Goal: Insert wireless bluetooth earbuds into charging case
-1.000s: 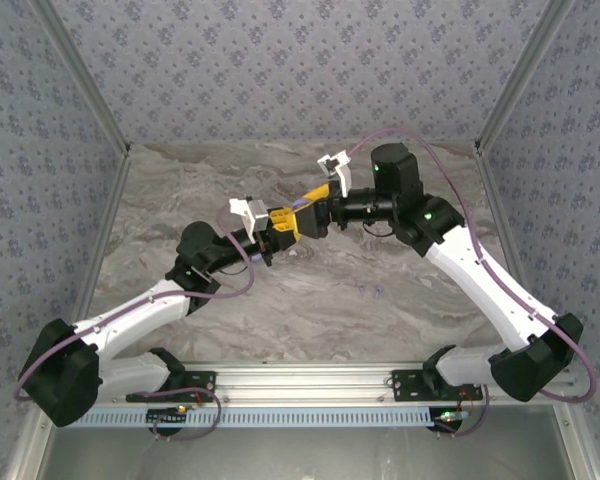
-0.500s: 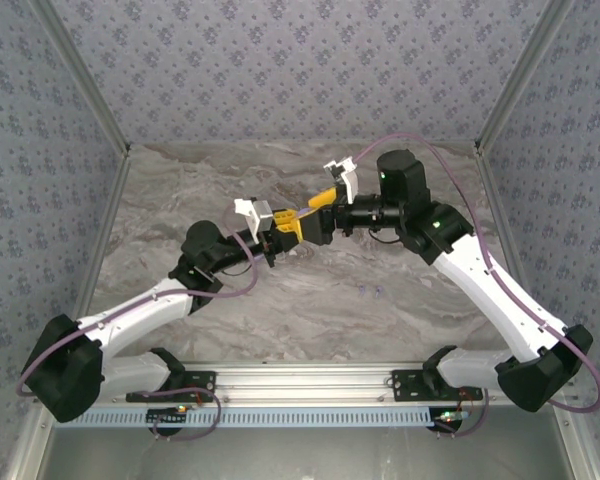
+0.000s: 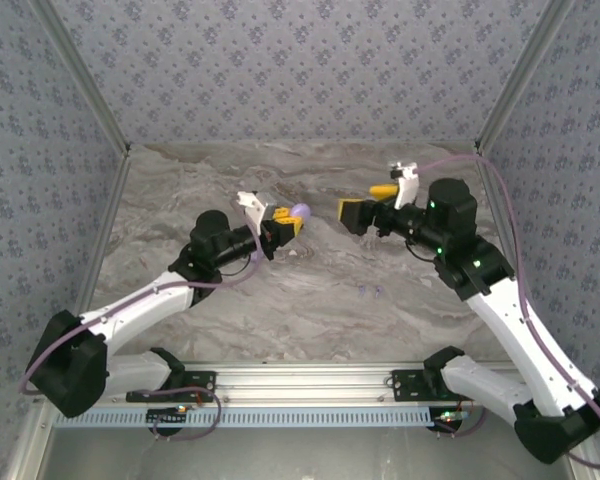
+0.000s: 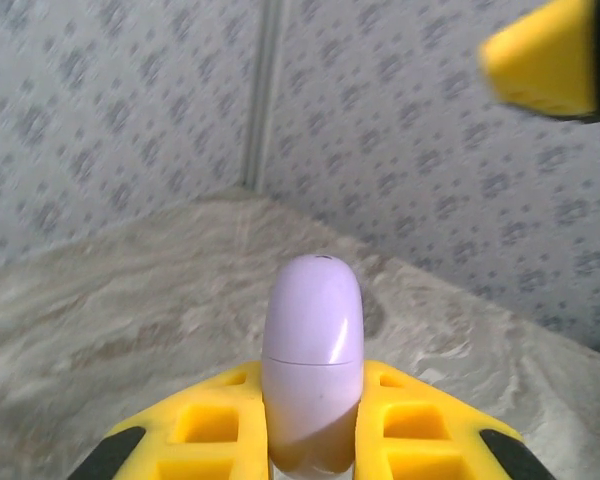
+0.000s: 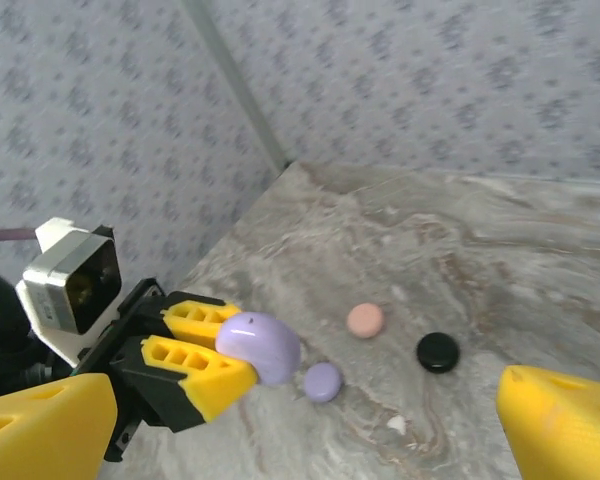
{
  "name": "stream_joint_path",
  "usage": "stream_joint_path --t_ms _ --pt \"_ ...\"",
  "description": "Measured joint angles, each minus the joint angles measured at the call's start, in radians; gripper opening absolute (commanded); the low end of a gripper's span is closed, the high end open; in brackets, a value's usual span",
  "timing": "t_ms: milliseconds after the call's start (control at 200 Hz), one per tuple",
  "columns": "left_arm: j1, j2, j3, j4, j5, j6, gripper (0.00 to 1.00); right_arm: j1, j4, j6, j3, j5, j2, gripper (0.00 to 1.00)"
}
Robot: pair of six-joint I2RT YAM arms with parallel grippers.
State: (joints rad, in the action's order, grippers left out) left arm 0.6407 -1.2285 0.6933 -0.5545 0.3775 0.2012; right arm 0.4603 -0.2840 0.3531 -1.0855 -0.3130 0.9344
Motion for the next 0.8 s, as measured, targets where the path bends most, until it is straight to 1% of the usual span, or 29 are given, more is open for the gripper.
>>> stream_joint_path --t_ms 165,300,460,625,805 --pt "-0.058 -0.155 0.011 0.093 -0.030 0.058 0.00 -0.055 0.089 0.110 0.103 0.002 -0.029 1.00" --pt "-0.058 -0.315 0.079 0.195 -0.031 0.090 0.00 -0.093 0.143 0.186 0.154 -0.022 -0.023 1.00" --pt "-0.045 -0.465 0.180 0.290 -0.050 0.113 0.00 -0.098 0.163 0.217 0.159 -0.028 -0.013 1.00" --pt "-0.010 -0.560 0.267 0.378 -0.093 0.116 0.12 -0.098 0.160 0.219 0.159 -0.027 -0.013 1.00" --pt "0.008 -0.615 0.307 0.428 -0.117 0.127 0.28 -0.098 0.145 0.219 0.159 -0.023 -0.012 1.00"
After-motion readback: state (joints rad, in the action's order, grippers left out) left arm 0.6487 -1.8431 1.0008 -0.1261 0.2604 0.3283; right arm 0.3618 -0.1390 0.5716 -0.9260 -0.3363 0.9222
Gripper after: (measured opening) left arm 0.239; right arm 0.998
